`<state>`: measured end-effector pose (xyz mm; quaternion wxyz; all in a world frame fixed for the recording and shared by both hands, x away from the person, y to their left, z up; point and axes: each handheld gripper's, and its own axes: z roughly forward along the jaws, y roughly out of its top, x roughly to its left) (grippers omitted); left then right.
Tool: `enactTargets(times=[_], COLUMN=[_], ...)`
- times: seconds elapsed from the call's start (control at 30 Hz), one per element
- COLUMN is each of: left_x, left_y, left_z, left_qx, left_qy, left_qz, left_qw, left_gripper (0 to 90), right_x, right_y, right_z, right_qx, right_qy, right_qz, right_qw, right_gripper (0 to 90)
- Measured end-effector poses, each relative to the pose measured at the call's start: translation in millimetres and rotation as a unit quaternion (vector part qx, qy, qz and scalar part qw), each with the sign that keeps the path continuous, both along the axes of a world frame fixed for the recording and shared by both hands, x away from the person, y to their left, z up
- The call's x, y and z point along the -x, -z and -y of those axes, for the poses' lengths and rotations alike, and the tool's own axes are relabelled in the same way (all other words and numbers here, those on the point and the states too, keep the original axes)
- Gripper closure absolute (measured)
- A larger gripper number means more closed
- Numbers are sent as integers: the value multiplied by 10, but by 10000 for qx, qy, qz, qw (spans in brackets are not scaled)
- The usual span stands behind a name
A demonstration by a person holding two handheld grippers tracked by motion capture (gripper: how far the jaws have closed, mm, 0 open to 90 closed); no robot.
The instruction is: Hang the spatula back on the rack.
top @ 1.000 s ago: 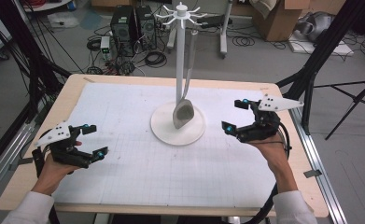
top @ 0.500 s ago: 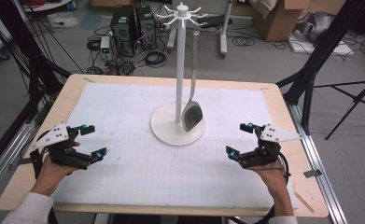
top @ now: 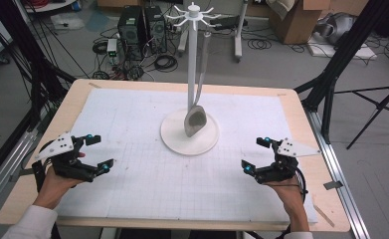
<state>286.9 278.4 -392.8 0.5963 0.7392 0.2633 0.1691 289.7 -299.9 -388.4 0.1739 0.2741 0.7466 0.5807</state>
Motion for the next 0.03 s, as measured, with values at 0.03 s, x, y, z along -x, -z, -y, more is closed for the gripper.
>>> enactTargets(times=[0.03], left_x=[2], left_y=[1], left_z=[4], left_qx=[16], left_qy=[2], left_qz=[-11], left_qw=[10000], left_gripper=[17], right_x=[-1], right_y=[1], right_z=[-3], right_qx=[20], right_qy=[0], right_qz=[21], right_qw=[10000], right_gripper=[2])
